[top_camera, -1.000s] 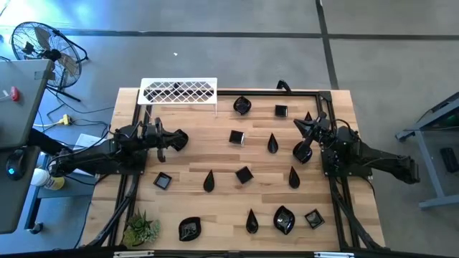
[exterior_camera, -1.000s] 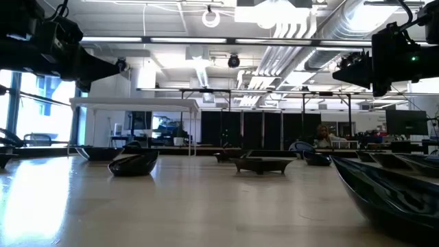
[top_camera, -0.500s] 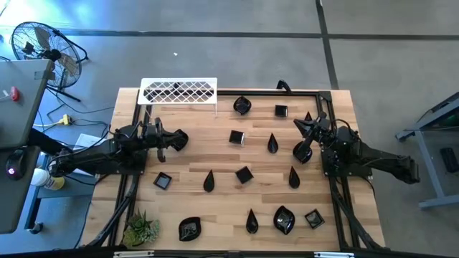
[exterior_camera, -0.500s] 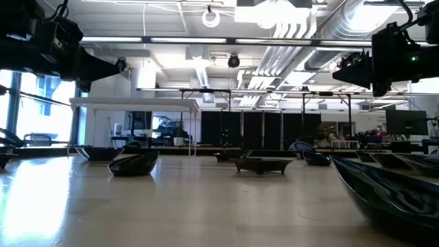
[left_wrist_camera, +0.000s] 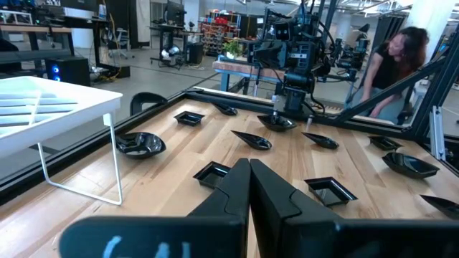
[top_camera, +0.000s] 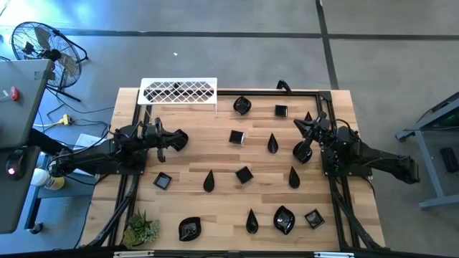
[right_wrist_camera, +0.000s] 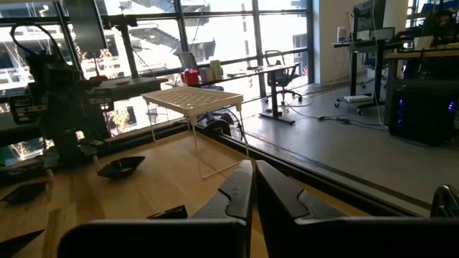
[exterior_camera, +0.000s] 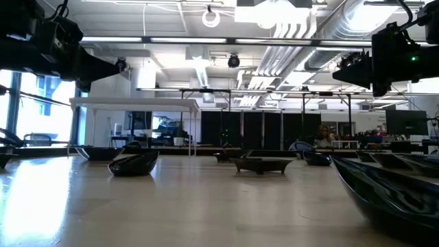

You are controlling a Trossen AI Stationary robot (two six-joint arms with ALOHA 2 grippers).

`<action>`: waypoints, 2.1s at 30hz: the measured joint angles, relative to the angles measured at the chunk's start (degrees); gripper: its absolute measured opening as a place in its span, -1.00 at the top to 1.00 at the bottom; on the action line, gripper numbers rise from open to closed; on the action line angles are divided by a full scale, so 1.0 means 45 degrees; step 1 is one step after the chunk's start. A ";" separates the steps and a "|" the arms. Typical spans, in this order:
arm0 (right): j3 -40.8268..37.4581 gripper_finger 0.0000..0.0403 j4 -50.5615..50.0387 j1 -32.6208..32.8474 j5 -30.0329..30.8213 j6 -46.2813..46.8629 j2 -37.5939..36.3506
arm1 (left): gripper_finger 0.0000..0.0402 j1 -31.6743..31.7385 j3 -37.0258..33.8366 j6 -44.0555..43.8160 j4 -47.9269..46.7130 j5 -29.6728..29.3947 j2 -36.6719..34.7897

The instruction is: Pick & Place Mini shaped plates

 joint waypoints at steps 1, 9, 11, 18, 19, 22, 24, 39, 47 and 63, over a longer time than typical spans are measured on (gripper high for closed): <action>0.0000 0.94 -0.0001 -0.0003 0.0001 0.0000 0.0001 | 1.00 0.0005 0.0000 0.0000 0.0000 0.0000 0.0000; -0.0002 0.94 -0.0001 -0.0003 0.0002 0.0000 0.0001 | 1.00 0.0000 0.0000 0.0000 0.0000 -0.0001 0.0000; -0.0003 0.94 0.0000 -0.0003 0.0000 0.0000 0.0001 | 1.00 0.0004 0.0000 0.0000 0.0000 -0.0001 0.0000; 0.0000 0.94 -0.0001 -0.0002 0.0001 0.0000 0.0001 | 1.00 0.0000 0.0000 0.0000 0.0000 -0.0002 0.0000; 0.0000 0.94 0.0000 0.0001 0.0002 0.0000 0.0001 | 1.00 0.0004 0.0000 -0.0001 0.0000 0.0000 0.0000; 0.0000 0.94 -0.0002 -0.0001 0.0003 0.0000 -0.0001 | 1.00 0.0005 0.0000 -0.0376 0.0000 0.0005 0.0000; -0.0002 0.94 -0.0002 0.0000 0.0001 0.0000 0.0000 | 1.00 0.0005 0.0000 -0.1228 0.0000 0.0005 0.0000; -0.0003 0.94 -0.0002 -0.0004 0.0002 0.0000 -0.0002 | 1.00 0.0003 0.0000 -0.4673 0.0415 -0.0571 -0.0002; 0.0000 0.94 -0.0004 0.0000 0.0000 0.0000 0.0000 | 1.00 0.0004 0.0047 -0.4924 0.0175 0.0065 0.0034; -0.0005 0.94 0.0000 -0.0004 0.0005 0.0000 -0.0004 | 0.95 0.0000 0.2540 -0.5188 -0.4200 -0.2656 0.4430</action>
